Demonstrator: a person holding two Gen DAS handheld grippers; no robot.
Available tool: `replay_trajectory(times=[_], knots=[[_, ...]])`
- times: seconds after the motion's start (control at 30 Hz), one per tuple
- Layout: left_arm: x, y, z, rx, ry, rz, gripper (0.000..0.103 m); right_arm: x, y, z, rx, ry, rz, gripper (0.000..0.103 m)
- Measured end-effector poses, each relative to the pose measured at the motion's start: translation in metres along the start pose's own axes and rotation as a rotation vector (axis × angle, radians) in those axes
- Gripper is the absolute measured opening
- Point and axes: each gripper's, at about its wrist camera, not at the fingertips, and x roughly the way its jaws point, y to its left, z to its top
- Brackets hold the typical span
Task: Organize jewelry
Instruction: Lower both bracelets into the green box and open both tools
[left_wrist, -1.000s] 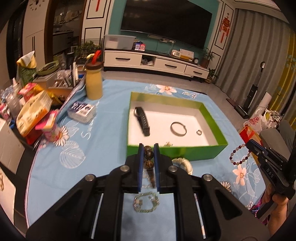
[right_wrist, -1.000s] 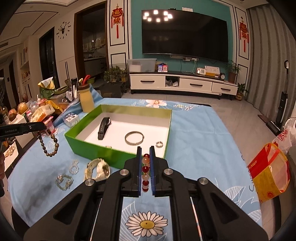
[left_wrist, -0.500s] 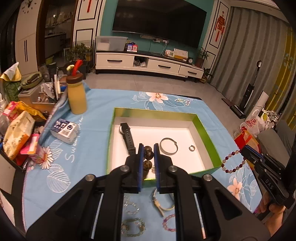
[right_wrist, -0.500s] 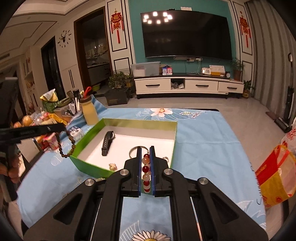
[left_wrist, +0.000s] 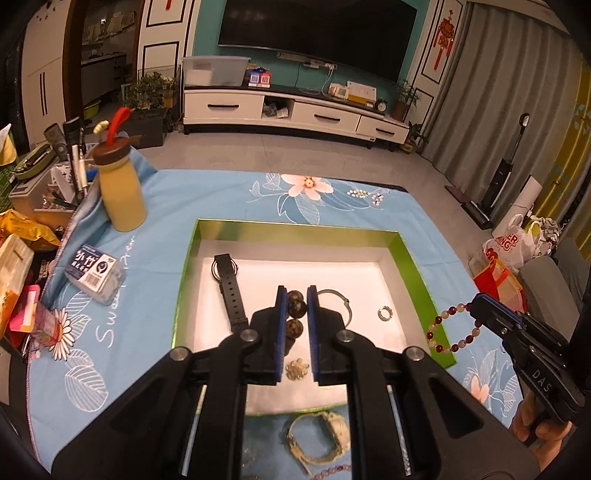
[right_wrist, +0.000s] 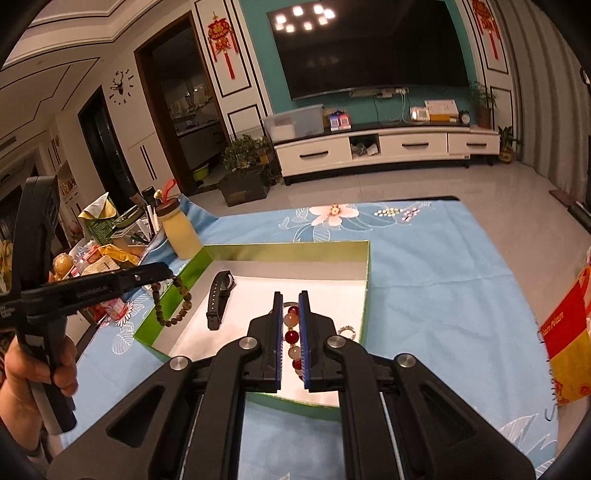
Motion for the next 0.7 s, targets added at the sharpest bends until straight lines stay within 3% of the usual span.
replay_trajectory(times=[0.27,0.6,0.7], knots=[[0.042,0.007,0.001,-0.028,0.070,0.042,0.010,0.043,0.002,-0.001,0.016,0.070,-0.012,0.008],[0.062,0.011,0.001,-0.032,0.110,0.086,0.011,0.077,0.001,-0.006,-0.013,0.150,-0.053,0.010],[0.059,0.010,0.002,-0.033,0.105,0.084,0.024,0.077,0.002,-0.007,-0.021,0.149,-0.064,0.017]])
